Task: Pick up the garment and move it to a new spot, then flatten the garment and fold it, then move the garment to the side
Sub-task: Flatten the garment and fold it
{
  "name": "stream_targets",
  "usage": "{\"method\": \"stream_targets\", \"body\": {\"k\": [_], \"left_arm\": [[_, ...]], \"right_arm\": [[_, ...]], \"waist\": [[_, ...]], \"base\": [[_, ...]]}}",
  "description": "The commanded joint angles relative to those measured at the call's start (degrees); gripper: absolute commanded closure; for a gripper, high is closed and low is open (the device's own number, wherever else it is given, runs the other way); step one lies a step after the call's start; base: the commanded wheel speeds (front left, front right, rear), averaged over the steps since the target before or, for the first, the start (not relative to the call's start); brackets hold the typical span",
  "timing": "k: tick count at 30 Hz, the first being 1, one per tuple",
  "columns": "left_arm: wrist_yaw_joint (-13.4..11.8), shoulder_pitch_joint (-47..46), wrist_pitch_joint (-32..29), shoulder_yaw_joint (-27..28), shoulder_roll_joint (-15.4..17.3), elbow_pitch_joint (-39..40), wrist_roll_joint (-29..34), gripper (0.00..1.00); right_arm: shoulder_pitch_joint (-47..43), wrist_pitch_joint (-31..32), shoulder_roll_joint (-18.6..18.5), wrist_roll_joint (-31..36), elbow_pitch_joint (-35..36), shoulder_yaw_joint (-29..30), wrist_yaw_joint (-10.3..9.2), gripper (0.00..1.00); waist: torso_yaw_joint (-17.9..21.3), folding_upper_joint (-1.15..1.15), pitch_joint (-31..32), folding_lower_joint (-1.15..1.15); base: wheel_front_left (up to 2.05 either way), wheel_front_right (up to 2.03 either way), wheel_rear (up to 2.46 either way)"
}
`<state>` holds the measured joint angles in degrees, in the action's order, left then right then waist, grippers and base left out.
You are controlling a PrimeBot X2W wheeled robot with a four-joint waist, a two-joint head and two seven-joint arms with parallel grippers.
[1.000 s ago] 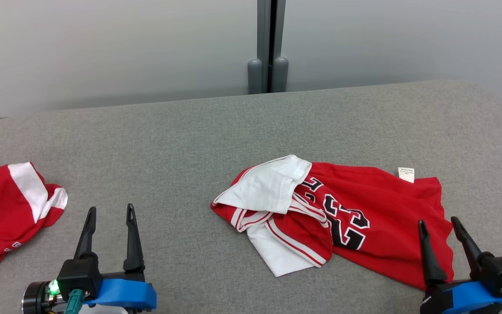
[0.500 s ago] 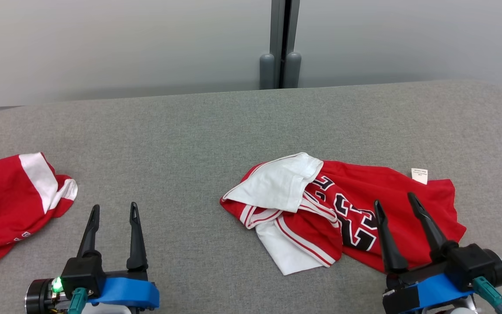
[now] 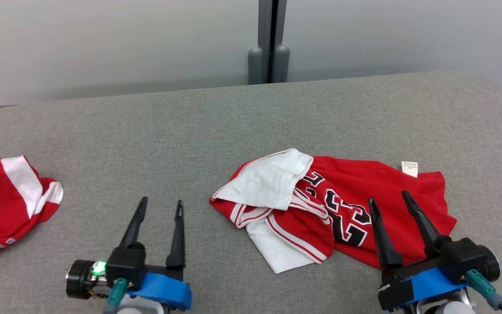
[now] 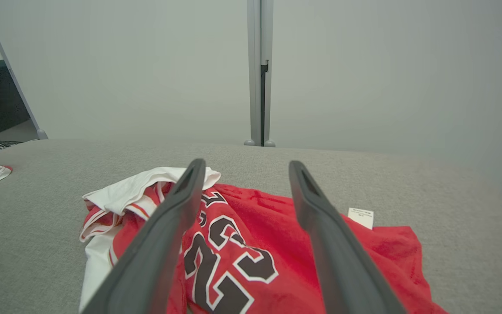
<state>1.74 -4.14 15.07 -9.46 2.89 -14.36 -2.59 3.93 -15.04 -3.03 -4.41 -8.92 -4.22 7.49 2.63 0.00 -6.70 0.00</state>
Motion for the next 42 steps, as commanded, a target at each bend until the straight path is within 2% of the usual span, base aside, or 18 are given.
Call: {"method": "stream_targets", "body": {"k": [1,9,16,29,39,40,42], "left_arm": [[0.3,-1.1,0.2,-0.7,0.0,-0.4,0.1,0.00],[1.8,-5.3,0.2,-9.2,0.0,-8.3,0.4,0.00],[2.1,-9.7,0.2,-12.7,0.0,-16.1,0.8,0.00],[1.1,-17.3,0.2,-13.3,1.6,-27.9,2.6,0.00],[0.8,-22.0,0.0,-14.3,2.3,-34.9,3.0,0.02],[0.8,-22.5,0.0,-14.3,2.3,-35.6,2.9,0.51],[0.9,-23.6,0.0,-14.4,2.3,-36.8,2.8,1.00]], "right_arm": [[0.7,-0.2,0.0,0.3,-0.2,0.0,0.01,0.00],[1.6,-0.2,0.1,0.0,-0.7,0.1,0.01,0.00],[2.6,-0.2,0.1,0.0,-0.9,0.4,0.01,0.00],[3.8,-0.2,0.1,0.0,-1.2,0.5,0.01,0.00],[4.5,-0.2,0.1,-0.3,-1.1,1.0,0.01,0.00],[4.6,-0.2,0.1,-0.3,-1.1,1.0,0.01,0.00],[4.7,-0.2,0.1,-0.4,-1.2,1.1,0.01,0.00]], "waist": [[0.3,0.00,-0.1,0.00],[3.8,0.00,-1.8,0.00],[6.4,0.00,-3.8,0.00],[9.2,0.00,-6.1,0.00],[9.7,0.00,-7.5,0.00],[9.7,0.00,-7.6,0.00],[9.7,0.00,-7.6,0.00]], "base": [[0.00,0.00,0.00],[0.00,0.00,0.00],[0.00,0.00,0.00],[0.00,0.00,0.00],[0.00,0.00,0.00],[0.00,0.00,0.00],[0.00,0.00,0.00]]}}
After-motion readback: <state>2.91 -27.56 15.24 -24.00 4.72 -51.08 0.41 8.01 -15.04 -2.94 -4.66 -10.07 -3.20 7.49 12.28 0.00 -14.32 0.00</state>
